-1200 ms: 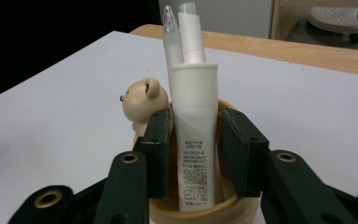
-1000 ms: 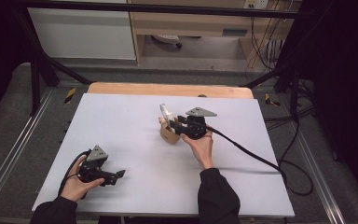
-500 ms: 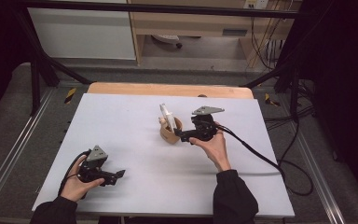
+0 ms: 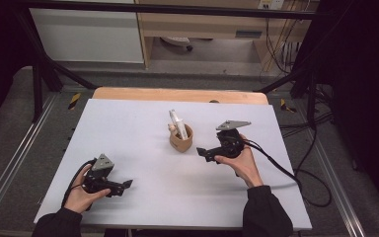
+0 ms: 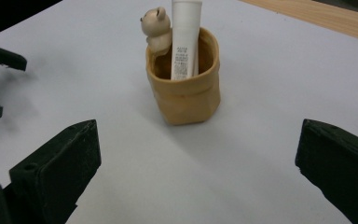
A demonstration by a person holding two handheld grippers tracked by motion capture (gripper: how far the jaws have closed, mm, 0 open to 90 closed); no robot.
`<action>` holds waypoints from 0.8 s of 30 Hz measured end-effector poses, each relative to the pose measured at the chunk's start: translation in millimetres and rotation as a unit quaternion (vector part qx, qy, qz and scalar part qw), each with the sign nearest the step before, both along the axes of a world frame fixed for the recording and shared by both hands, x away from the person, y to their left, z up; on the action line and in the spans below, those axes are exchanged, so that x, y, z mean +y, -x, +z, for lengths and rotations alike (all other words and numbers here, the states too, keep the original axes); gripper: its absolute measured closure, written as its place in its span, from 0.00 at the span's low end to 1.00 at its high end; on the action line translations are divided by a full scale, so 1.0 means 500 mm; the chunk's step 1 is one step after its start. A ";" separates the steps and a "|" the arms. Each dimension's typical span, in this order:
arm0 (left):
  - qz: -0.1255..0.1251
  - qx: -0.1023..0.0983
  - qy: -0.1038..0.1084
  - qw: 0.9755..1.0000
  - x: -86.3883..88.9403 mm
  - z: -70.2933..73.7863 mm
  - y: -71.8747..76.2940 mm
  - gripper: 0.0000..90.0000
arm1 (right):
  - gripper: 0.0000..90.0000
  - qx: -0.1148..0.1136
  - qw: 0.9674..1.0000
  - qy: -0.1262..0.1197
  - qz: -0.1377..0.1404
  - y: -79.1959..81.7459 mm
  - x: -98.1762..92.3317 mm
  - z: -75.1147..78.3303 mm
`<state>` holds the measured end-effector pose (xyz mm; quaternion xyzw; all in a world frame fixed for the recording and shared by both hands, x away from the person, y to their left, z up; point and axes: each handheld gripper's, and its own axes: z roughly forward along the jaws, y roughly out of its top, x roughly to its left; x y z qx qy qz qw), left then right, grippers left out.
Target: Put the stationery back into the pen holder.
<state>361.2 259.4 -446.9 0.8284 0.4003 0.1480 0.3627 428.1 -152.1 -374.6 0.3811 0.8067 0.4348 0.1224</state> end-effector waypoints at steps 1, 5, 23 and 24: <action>0.000 -0.001 -0.001 1.000 0.000 0.000 0.000 0.04 | 0.01 0.003 1.000 -0.002 -0.001 0.004 -0.007 -0.006; 0.002 0.000 0.000 1.000 0.000 0.000 0.000 0.04 | 0.01 0.017 1.000 0.012 -0.002 0.022 -0.029 -0.039; -0.005 -0.004 -0.004 1.000 -0.003 -0.002 0.001 0.04 | 0.01 0.036 0.999 0.010 0.012 0.096 -0.164 -0.129; -0.006 -0.004 -0.004 1.000 -0.003 -0.002 0.002 0.04 | 0.01 0.038 0.999 0.007 0.010 0.099 -0.169 -0.133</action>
